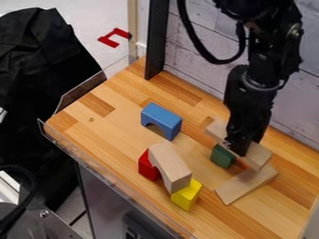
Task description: Put the rectangular block on the cube
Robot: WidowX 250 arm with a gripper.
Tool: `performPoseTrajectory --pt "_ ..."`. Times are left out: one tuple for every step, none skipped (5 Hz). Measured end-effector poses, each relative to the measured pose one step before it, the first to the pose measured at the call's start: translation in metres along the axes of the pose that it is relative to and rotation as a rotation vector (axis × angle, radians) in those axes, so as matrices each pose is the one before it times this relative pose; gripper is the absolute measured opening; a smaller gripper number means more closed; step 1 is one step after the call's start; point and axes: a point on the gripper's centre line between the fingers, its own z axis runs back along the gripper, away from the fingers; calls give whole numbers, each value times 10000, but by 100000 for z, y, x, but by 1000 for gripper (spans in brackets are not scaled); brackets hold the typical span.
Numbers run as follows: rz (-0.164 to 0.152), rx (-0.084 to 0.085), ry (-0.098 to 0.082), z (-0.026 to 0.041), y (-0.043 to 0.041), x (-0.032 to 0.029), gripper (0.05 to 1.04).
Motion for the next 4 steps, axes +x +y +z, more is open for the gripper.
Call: performPoseTrajectory --pt "169 -139 18 -42 -253 117 505" --pt "256 68 -12 -223 227 687 505" --pt "192 72 111 -223 249 395 505" --pt "10 -6 2 19 -86 370 505"
